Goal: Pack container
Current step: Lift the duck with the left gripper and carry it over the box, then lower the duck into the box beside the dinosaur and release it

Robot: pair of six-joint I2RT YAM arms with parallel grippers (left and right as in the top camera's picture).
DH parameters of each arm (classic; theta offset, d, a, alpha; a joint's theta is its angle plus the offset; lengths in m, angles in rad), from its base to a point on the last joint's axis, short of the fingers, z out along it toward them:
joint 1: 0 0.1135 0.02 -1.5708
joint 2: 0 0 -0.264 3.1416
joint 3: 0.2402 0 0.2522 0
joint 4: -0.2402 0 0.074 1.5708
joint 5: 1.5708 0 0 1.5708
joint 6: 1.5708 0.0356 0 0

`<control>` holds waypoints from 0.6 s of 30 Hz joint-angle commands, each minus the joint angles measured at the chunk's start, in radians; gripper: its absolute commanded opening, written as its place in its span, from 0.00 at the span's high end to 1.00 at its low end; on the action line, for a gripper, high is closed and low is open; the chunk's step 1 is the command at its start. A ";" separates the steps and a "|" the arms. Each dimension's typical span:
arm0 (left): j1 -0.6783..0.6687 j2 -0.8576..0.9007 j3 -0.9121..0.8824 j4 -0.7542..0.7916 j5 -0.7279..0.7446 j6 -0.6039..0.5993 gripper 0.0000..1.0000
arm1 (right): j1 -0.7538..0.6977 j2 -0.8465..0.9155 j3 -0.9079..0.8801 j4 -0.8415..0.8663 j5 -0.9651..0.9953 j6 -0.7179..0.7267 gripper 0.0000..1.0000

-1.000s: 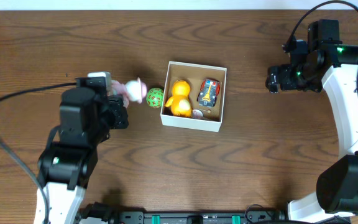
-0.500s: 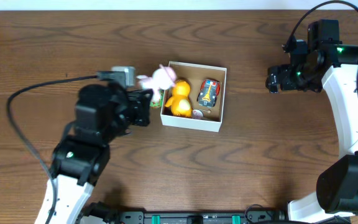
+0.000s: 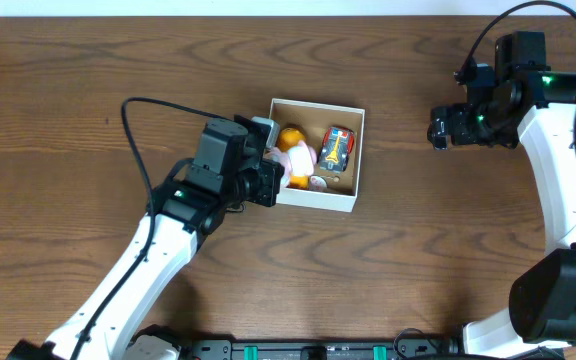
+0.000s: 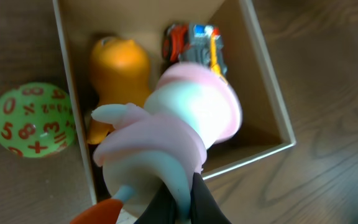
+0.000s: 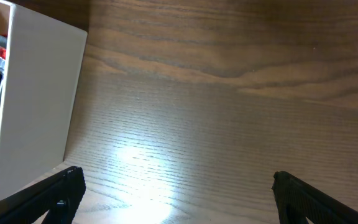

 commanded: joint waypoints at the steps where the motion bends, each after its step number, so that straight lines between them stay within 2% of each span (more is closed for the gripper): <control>1: -0.008 0.021 0.031 0.009 0.014 0.021 0.94 | -0.006 -0.023 0.013 -0.001 0.000 0.014 0.01; 11: -0.101 0.029 0.031 0.041 0.008 0.021 0.94 | -0.006 -0.023 0.013 -0.001 0.000 0.014 0.01; 18: -0.151 0.030 0.031 0.042 -0.135 0.022 0.94 | -0.006 -0.023 0.013 -0.001 0.000 0.014 0.01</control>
